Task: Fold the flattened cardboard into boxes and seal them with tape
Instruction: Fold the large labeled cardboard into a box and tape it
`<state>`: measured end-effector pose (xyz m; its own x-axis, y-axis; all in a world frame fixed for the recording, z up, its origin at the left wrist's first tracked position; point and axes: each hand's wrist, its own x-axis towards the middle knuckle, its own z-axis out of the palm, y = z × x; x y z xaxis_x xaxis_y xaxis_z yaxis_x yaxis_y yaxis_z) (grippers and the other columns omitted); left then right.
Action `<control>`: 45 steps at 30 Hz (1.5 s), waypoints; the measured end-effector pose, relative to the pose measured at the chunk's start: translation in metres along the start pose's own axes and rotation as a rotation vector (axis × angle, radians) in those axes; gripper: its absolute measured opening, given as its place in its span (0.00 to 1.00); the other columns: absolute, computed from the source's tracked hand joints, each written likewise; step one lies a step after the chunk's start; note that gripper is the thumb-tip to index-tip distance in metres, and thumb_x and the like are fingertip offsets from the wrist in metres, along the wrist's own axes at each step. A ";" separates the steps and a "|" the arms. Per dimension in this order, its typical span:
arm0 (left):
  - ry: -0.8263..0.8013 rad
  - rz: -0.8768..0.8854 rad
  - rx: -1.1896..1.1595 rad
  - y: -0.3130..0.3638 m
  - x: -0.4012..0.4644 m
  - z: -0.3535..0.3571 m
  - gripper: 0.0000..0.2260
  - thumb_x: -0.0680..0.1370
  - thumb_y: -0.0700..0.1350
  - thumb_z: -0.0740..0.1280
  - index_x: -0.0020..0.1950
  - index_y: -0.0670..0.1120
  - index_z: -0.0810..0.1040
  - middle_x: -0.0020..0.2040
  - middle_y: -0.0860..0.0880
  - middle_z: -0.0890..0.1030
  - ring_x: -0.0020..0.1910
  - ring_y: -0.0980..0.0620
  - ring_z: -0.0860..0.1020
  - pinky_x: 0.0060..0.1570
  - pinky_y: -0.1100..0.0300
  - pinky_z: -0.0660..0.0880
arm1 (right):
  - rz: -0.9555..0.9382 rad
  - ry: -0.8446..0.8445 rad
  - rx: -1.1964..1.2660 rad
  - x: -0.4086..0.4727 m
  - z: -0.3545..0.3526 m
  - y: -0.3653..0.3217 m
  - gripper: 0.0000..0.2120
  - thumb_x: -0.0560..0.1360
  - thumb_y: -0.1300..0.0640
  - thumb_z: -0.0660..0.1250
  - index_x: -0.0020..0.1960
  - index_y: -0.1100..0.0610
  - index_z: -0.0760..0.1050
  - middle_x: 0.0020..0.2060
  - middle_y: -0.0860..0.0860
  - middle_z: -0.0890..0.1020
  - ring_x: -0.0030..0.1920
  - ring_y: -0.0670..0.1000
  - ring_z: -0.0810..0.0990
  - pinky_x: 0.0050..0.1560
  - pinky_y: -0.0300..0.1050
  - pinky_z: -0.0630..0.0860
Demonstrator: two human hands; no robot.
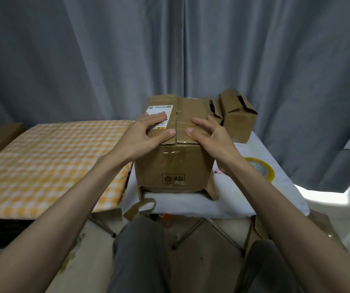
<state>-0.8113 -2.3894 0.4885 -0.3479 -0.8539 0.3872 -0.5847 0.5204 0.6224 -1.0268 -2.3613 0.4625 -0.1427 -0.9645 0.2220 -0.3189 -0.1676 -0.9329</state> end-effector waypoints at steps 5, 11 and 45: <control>-0.041 -0.038 0.029 -0.009 0.012 -0.007 0.30 0.73 0.66 0.69 0.72 0.55 0.74 0.73 0.60 0.70 0.72 0.60 0.66 0.74 0.55 0.61 | 0.008 -0.014 -0.016 0.006 0.009 0.000 0.26 0.72 0.42 0.73 0.69 0.45 0.75 0.80 0.49 0.55 0.78 0.48 0.58 0.76 0.51 0.61; -0.104 -0.021 0.174 -0.011 0.011 0.003 0.40 0.68 0.75 0.62 0.75 0.55 0.70 0.76 0.56 0.67 0.78 0.53 0.58 0.76 0.47 0.57 | 0.029 -0.035 0.031 0.002 0.008 0.019 0.24 0.74 0.42 0.72 0.69 0.42 0.75 0.80 0.47 0.55 0.77 0.48 0.58 0.76 0.51 0.61; -0.399 0.067 0.453 -0.028 0.003 0.070 0.42 0.69 0.78 0.41 0.80 0.60 0.54 0.80 0.54 0.54 0.79 0.49 0.50 0.77 0.45 0.49 | 0.320 -0.164 -0.765 -0.008 -0.117 0.129 0.18 0.78 0.58 0.65 0.67 0.59 0.75 0.66 0.57 0.77 0.66 0.57 0.75 0.67 0.49 0.69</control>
<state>-0.8468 -2.4073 0.4246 -0.5913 -0.8028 0.0764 -0.7753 0.5919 0.2204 -1.1767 -2.3511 0.3736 -0.2154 -0.9692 -0.1190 -0.8412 0.2461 -0.4815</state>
